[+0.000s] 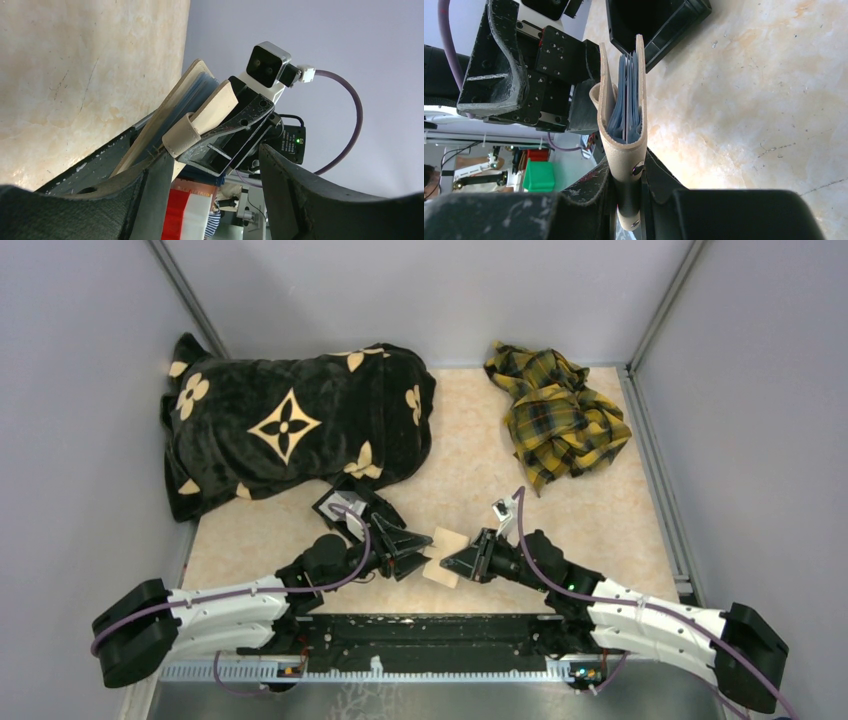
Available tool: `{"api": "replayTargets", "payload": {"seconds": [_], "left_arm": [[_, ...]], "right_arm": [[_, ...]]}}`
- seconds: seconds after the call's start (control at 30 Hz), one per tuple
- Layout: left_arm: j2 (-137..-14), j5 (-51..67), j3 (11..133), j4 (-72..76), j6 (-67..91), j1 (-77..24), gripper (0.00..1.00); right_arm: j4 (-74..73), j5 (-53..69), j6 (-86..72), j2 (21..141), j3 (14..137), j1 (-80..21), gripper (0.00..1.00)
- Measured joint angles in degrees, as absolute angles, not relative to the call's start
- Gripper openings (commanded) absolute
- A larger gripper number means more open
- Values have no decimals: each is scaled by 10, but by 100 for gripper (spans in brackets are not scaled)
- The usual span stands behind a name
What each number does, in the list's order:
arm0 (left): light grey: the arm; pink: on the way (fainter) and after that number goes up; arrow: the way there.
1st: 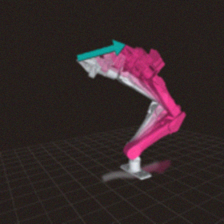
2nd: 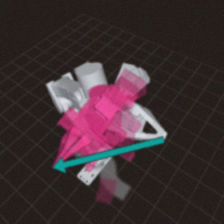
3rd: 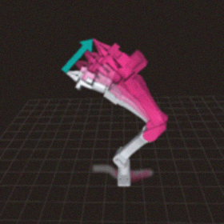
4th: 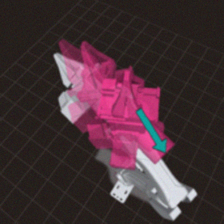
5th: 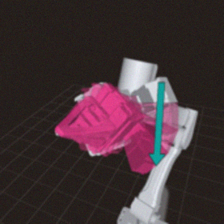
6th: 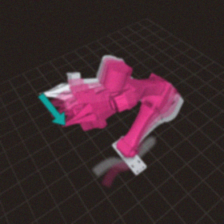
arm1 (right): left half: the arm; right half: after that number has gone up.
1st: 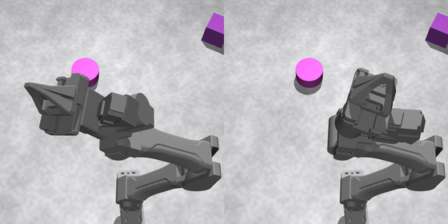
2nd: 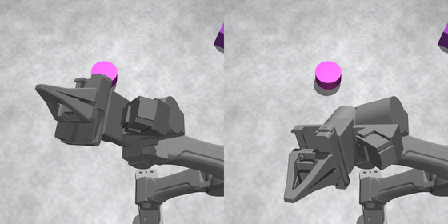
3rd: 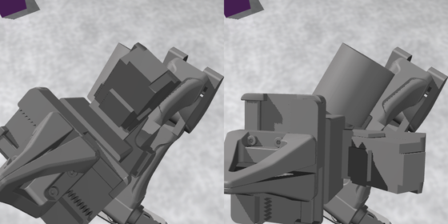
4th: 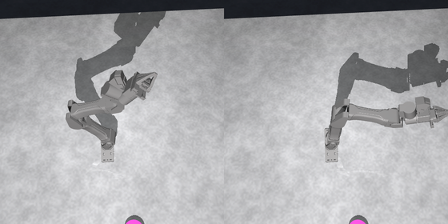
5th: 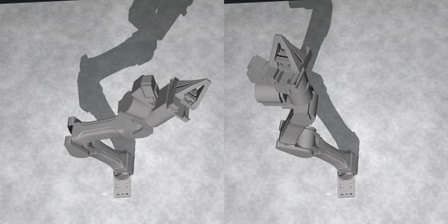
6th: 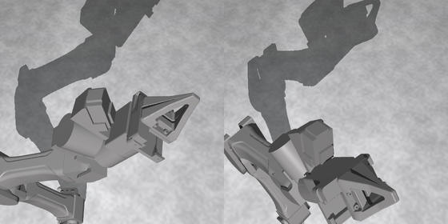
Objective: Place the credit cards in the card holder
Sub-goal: Place the card holder at the center of the board.
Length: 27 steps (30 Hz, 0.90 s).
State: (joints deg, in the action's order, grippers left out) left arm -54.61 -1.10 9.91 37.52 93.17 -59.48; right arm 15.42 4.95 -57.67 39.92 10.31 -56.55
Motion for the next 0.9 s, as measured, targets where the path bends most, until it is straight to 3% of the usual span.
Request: {"api": "replayTargets", "payload": {"seconds": [0.5,0.9], "left_arm": [[-520,-67,111,344,873,-617,70],[-580,-112,113,432,794,-641,70]], "right_arm": [[170,19,-588,402,103,-589,0],[193,-54,-604,437,102,-624,0]]}}
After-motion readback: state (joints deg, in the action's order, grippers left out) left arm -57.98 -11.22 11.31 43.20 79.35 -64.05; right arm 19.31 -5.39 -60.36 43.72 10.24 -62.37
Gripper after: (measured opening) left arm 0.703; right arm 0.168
